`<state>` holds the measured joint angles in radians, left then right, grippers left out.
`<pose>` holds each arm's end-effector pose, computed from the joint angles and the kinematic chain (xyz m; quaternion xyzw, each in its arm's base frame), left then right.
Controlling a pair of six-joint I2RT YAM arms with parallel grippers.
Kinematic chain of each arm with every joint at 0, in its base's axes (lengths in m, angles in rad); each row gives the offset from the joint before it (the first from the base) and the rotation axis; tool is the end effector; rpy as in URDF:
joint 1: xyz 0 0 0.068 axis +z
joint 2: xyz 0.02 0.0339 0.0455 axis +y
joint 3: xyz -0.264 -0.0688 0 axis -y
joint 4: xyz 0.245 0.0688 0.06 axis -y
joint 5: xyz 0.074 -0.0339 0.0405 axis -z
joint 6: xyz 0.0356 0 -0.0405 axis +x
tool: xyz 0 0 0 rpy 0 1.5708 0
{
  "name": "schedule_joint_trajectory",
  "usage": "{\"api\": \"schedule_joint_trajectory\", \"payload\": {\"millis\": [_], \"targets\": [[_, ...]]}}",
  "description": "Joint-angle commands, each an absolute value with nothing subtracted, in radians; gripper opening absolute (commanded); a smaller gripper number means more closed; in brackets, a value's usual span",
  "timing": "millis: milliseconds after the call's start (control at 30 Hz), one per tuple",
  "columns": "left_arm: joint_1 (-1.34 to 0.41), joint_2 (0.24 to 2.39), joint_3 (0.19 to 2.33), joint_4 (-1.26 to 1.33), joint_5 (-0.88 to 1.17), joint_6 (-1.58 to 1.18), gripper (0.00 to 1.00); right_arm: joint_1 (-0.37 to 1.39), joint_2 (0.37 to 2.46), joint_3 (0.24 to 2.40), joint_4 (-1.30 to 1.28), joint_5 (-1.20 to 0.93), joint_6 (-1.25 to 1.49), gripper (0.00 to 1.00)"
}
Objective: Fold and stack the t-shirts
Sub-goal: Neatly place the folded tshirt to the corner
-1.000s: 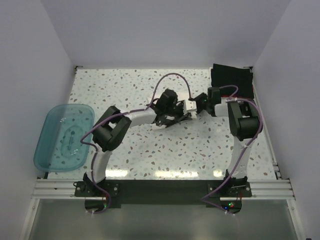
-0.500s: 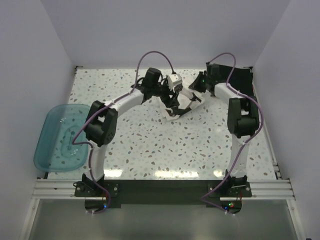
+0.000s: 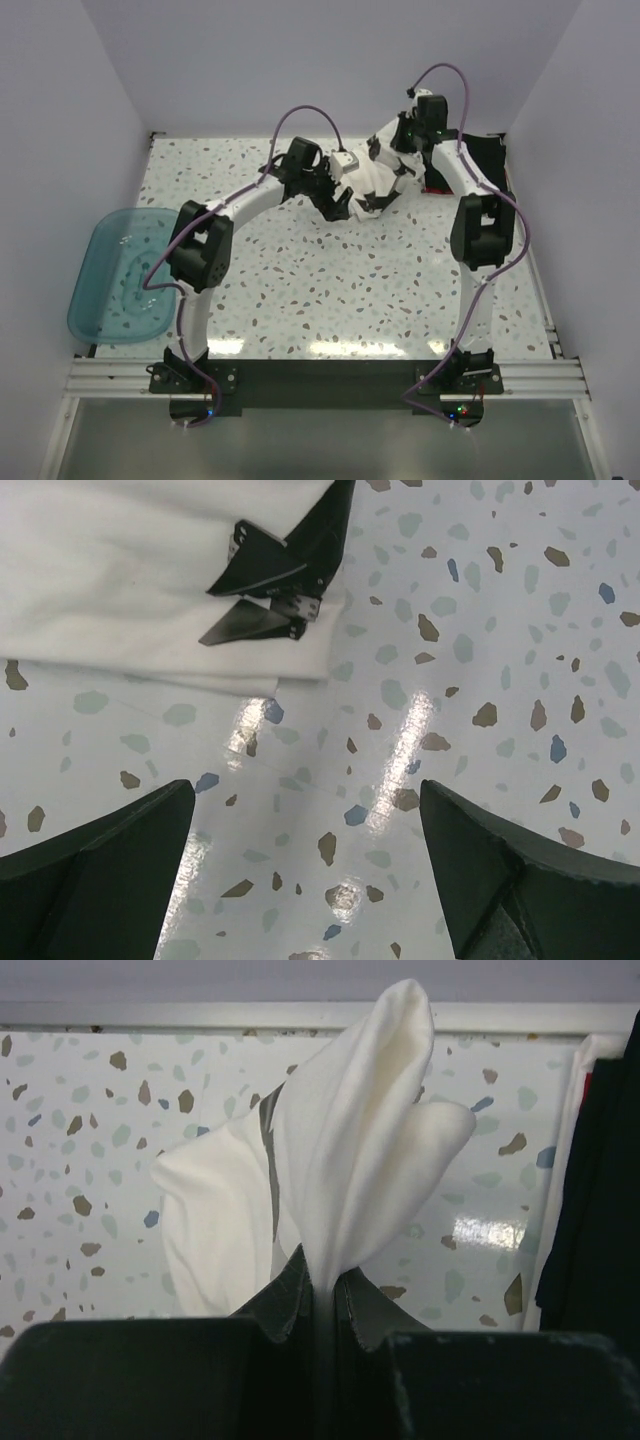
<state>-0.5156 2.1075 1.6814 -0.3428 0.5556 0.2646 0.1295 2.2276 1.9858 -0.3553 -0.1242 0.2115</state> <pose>0.4064 -0.2519 0.2213 0.4357 0.7782 -0.2975 0.3408 0.5189 0.0720 0.2607 0.0071 0.8826 0.1333 0.4509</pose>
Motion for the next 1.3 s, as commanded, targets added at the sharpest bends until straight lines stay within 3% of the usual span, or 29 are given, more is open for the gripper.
{"api": "schedule_joint_trajectory", "payload": {"millis": [0,500,1267], "targets": [[-0.494,2.100,1.700,-0.374,0.548,0.291,1.00,0.114,2.230,2.108,-0.382,-0.092,0.109,0.00],[-0.468,2.152,1.736,-0.394,0.557,0.353,1.00,0.097,2.273,2.336,-0.451,-0.022,0.005,0.00],[-0.459,2.175,1.736,-0.379,0.598,0.387,1.00,0.094,2.164,2.333,-0.488,0.031,0.038,0.00]]}}
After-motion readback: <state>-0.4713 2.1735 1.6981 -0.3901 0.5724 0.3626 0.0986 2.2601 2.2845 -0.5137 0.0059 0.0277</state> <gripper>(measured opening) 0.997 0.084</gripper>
